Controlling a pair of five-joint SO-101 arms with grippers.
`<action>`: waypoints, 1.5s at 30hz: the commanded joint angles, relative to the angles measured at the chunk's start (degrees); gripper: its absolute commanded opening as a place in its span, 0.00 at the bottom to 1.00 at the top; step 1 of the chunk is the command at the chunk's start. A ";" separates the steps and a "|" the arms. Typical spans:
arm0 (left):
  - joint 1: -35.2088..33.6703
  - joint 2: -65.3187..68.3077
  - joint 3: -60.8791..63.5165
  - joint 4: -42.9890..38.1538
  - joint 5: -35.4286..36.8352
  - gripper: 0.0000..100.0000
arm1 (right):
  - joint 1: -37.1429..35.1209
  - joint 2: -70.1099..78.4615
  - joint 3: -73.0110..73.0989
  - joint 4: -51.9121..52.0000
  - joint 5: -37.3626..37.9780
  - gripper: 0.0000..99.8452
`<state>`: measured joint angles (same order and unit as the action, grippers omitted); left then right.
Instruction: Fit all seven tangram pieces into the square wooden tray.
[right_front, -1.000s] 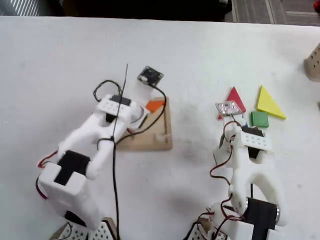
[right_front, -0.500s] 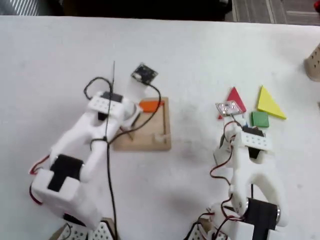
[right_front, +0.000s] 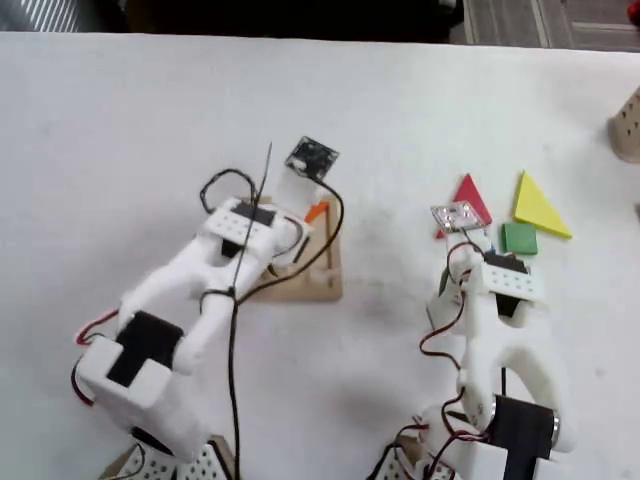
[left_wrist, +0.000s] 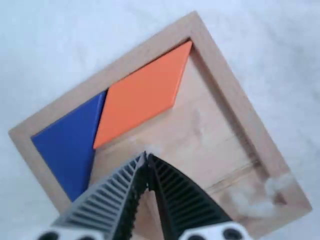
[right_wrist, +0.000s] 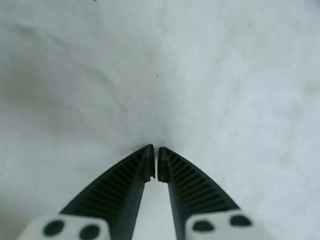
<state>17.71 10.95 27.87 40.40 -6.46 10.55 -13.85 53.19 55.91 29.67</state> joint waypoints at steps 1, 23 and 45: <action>-1.98 1.45 -6.77 11.60 0.62 0.02 | -0.57 -1.89 -0.44 -0.57 0.79 0.02; -7.16 -2.33 -10.64 22.51 0.53 0.02 | -0.57 -1.89 -0.53 -0.66 0.79 0.02; -17.98 -33.01 15.91 -5.10 1.05 0.03 | -0.57 -1.80 -0.44 -0.66 0.79 0.02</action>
<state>4.44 -14.64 38.86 46.46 -6.20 10.55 -13.85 53.19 55.91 29.67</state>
